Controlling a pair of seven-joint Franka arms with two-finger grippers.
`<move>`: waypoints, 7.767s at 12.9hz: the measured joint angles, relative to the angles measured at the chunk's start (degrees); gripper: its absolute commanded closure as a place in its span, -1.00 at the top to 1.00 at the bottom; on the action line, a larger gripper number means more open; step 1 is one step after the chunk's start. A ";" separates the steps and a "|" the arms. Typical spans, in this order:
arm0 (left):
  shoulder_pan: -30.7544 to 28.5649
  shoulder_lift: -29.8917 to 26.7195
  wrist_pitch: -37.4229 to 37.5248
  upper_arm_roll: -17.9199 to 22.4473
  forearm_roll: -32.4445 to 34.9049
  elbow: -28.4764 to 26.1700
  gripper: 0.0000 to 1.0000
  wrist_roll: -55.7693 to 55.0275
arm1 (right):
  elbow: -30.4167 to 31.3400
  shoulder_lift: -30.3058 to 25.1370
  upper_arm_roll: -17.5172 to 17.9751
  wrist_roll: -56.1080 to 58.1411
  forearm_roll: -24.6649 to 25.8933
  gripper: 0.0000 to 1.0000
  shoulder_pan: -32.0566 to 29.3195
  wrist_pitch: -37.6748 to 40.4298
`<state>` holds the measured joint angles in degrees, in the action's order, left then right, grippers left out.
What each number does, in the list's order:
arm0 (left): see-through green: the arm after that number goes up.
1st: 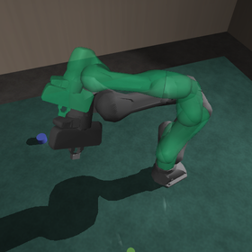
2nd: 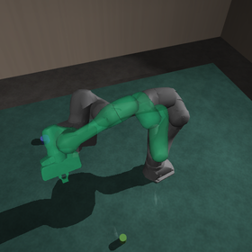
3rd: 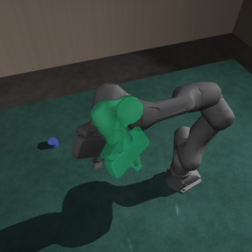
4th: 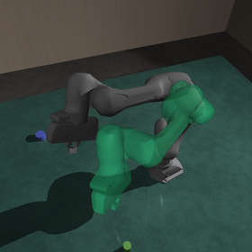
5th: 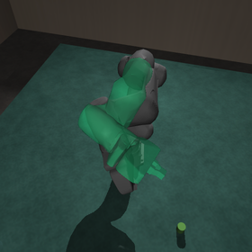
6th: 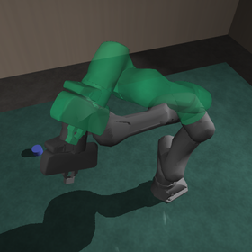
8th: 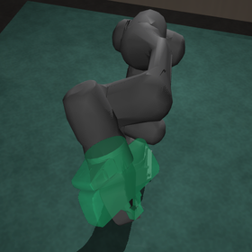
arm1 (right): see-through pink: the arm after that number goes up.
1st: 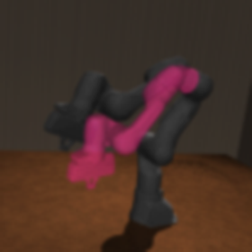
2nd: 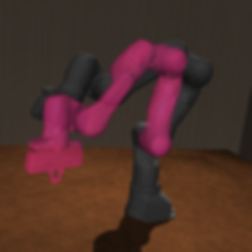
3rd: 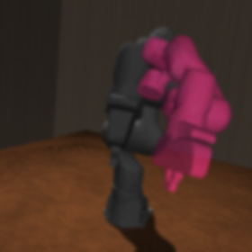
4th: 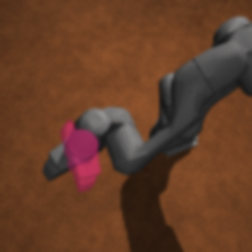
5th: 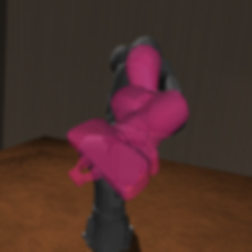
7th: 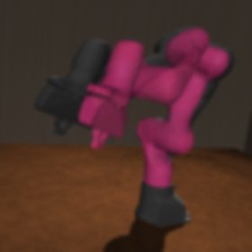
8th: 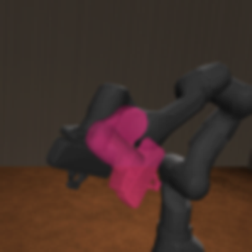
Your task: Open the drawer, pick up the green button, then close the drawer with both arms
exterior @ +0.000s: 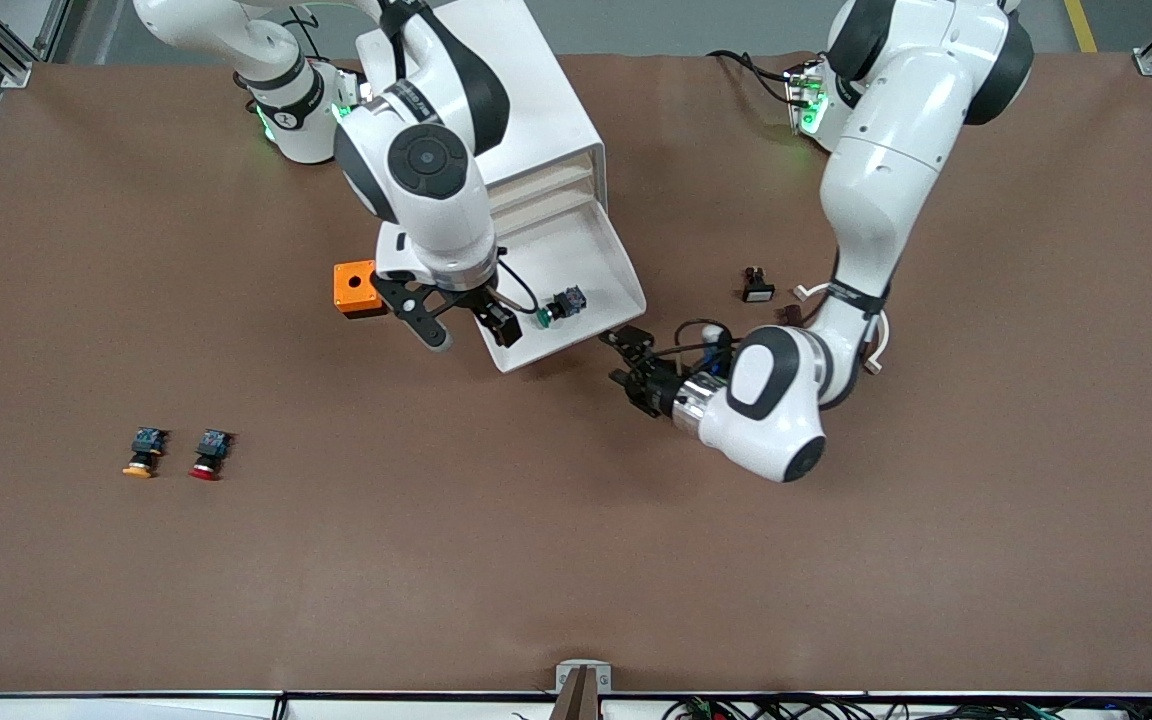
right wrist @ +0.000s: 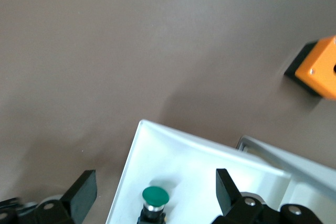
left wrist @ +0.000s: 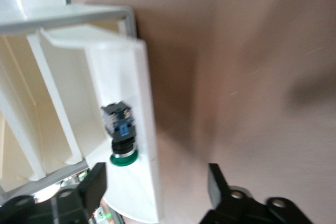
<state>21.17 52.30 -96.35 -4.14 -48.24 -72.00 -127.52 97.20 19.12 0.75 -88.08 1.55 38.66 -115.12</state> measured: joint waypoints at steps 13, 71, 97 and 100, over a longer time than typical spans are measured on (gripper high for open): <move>-2.72 -14.09 2.35 -0.82 39.28 0.59 1.00 23.84 | -0.91 13.27 -0.01 -18.85 -0.07 1.00 9.08 -11.48; -15.59 -29.67 -6.33 -19.84 48.62 -13.22 1.00 67.34 | 9.59 15.76 -1.73 79.73 -1.36 -1.00 -39.20 -28.05; -21.97 -59.47 11.18 -2.56 48.83 -22.97 1.00 117.29 | -6.74 -5.62 -1.97 88.12 -0.29 1.00 -40.77 14.32; -21.97 -59.51 11.34 -2.56 48.83 -22.98 1.00 117.29 | -7.99 -8.96 -1.95 91.64 -0.01 1.00 -40.86 16.34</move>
<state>-0.80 -7.20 -85.01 -6.70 0.59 -94.99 -10.22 89.21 10.16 -1.20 3.56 1.54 -2.20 -98.78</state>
